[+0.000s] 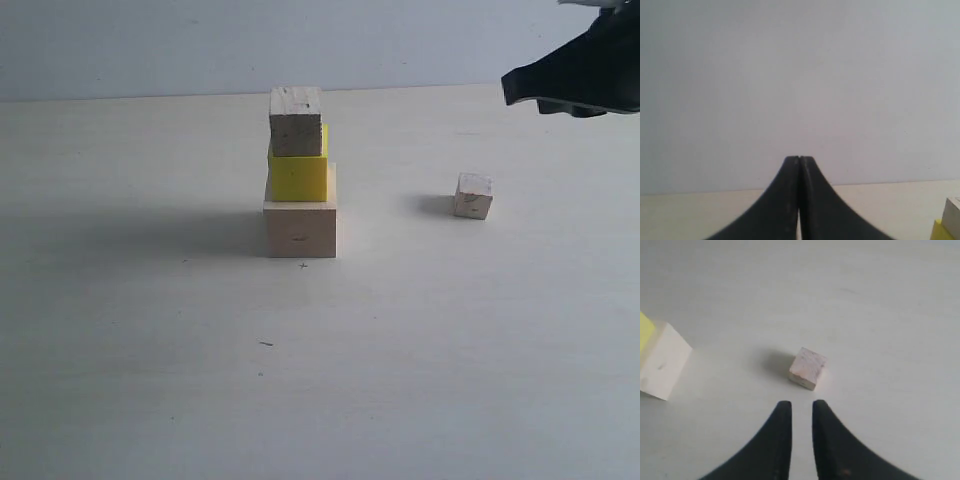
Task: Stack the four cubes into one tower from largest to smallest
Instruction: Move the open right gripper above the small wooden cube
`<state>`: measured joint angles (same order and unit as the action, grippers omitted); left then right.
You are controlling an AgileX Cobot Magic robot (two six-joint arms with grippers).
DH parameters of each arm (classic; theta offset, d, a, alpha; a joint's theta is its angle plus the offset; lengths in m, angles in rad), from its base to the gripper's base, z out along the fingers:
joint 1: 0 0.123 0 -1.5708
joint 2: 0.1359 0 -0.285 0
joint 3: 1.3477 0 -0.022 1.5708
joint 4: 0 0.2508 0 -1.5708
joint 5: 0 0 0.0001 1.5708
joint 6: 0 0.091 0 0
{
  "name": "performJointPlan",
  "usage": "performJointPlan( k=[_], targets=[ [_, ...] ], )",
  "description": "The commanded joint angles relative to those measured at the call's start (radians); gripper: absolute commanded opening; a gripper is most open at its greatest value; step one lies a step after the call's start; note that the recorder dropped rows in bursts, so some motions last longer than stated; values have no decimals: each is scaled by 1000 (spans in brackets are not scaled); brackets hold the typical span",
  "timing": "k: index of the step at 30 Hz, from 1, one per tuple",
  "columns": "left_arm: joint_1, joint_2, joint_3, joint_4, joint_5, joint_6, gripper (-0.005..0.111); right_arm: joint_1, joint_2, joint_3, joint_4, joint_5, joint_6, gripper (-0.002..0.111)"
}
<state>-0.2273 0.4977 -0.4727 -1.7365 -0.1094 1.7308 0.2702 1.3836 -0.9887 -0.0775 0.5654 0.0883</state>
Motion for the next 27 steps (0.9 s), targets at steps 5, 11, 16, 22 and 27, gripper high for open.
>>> performJointPlan(
  k=[5,11,16,22,27],
  targets=[
    [-5,-1,34,-8,132,-63,0,-3,327,-286,-64,272,99,55],
    [-5,-1,34,-8,134,-63,0,-3,497,-489,-99,357,229,63],
    [-5,-1,34,-8,136,-63,0,-5,631,-666,-97,415,308,63],
    [-5,-1,34,-8,152,-63,0,-37,815,-920,-39,636,322,63],
    [-5,-1,34,-8,160,-63,0,-90,878,-1028,113,656,294,63]
  ],
)
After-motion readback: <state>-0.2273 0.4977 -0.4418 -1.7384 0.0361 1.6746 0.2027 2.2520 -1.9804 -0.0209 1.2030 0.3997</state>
